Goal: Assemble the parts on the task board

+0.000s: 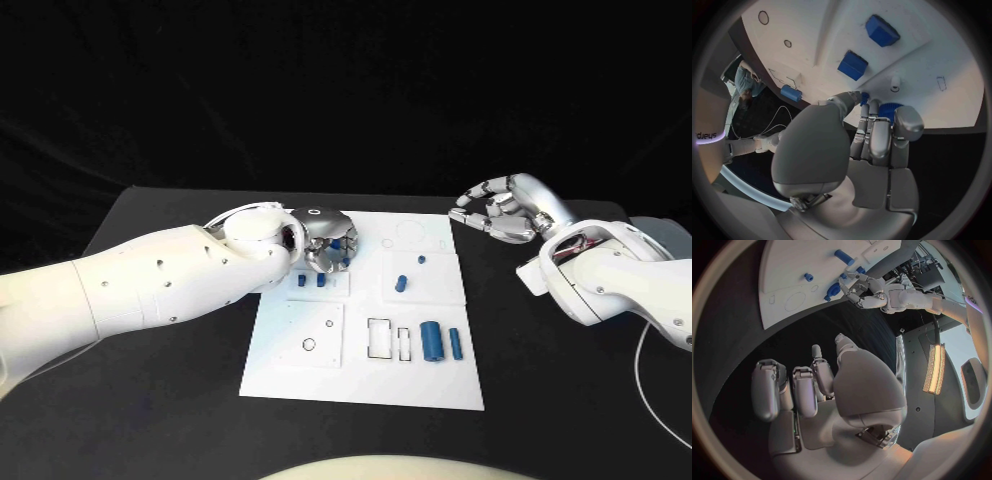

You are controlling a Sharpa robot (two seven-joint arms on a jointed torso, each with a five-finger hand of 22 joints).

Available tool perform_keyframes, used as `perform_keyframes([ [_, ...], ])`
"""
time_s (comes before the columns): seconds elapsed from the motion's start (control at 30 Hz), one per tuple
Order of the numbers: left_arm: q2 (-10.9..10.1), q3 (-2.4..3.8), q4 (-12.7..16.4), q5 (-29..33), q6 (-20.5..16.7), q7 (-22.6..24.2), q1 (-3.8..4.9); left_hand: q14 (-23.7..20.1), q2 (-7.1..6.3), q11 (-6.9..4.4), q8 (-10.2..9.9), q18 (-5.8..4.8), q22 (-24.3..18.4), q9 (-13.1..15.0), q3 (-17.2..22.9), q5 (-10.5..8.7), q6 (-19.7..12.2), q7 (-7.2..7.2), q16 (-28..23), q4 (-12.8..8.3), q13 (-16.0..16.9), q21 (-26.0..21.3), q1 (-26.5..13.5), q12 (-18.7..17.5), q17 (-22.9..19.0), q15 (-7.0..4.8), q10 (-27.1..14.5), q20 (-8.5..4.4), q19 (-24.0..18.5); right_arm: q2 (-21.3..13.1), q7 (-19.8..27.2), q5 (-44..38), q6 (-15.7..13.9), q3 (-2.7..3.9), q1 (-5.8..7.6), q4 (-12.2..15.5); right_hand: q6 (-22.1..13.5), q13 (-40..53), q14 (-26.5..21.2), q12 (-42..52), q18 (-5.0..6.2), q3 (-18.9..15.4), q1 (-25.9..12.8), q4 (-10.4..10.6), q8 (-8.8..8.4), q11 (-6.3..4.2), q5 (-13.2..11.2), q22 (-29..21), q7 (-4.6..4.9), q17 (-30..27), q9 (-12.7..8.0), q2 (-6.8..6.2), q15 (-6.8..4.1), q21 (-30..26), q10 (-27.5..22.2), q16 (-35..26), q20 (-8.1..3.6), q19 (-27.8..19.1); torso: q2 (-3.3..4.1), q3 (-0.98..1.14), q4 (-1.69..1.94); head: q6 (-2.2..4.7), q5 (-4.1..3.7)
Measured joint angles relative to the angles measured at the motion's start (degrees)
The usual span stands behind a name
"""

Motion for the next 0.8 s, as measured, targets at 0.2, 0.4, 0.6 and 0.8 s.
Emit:
perform_keyframes([
  [0.2,0.54,0.05,-0.56,-0.09,0.31,-0.20,0.04,0.20,0.32,-0.22,-0.23,0.00,0.65,-0.24,0.55,0.00,0.77,0.07,0.28,-0.24,-0.24,0.63,0.32,-0.23,0.08,-0.20,1.24,-0.15,0.15,0.04,0.01,0.00,0.01,0.00,0.00,0.04,0.00,0.00,0.00,0.00,0.00,0.00,0.00,0.00,0.00,0.00,0.00,0.00,0.00,0.00,0.00,0.00,0.00,0.00,0.00,0.00,0.00,0.00,0.00,0.00,0.00,-0.10,-0.03],
  [0.4,0.94,0.09,-0.98,-0.14,0.51,-0.25,0.07,0.41,0.46,-0.30,-0.23,0.01,0.92,-0.30,0.71,-0.22,1.23,0.01,0.28,-0.40,-0.34,0.72,0.45,-0.23,0.08,-0.41,1.74,-0.21,0.21,0.07,0.01,0.01,0.03,0.00,0.00,0.15,0.00,-0.01,0.00,0.00,0.00,0.00,0.00,0.00,0.00,0.00,0.00,-0.01,0.00,0.00,-0.01,0.00,0.00,0.00,0.00,0.00,0.00,0.00,-0.02,0.02,-0.01,-0.26,-0.07],
  [0.6,1.19,0.11,-1.22,-0.18,0.78,-0.31,0.10,0.41,0.46,-0.61,-0.23,0.01,1.13,-0.42,0.87,-0.22,1.44,-0.20,0.28,-0.55,-0.39,0.90,0.45,-0.22,0.07,-0.41,2.05,-0.21,0.21,0.09,0.02,0.01,0.05,0.00,0.00,0.22,0.00,-0.01,0.00,0.00,0.00,0.00,0.00,0.00,0.00,0.00,0.00,-0.02,0.00,0.00,0.04,0.00,0.00,0.00,0.00,0.00,0.00,0.00,-0.03,0.03,0.00,-0.33,-0.13],
  [0.8,1.29,0.12,-1.30,-0.27,1.02,-0.31,0.12,0.62,1.60,-0.78,-0.44,0.02,1.49,-0.74,2.26,-0.22,3.02,-0.30,0.51,-1.42,-0.92,1.41,1.27,-1.36,-0.16,-0.62,3.57,-0.36,0.35,0.09,0.02,0.01,0.06,0.00,0.00,0.24,0.00,-0.01,0.00,0.00,0.00,0.00,0.00,0.00,0.00,0.00,0.00,-0.02,0.00,0.00,0.04,0.00,0.00,0.01,0.00,0.00,0.00,0.00,-0.06,0.03,0.02,-0.35,-0.19],
])
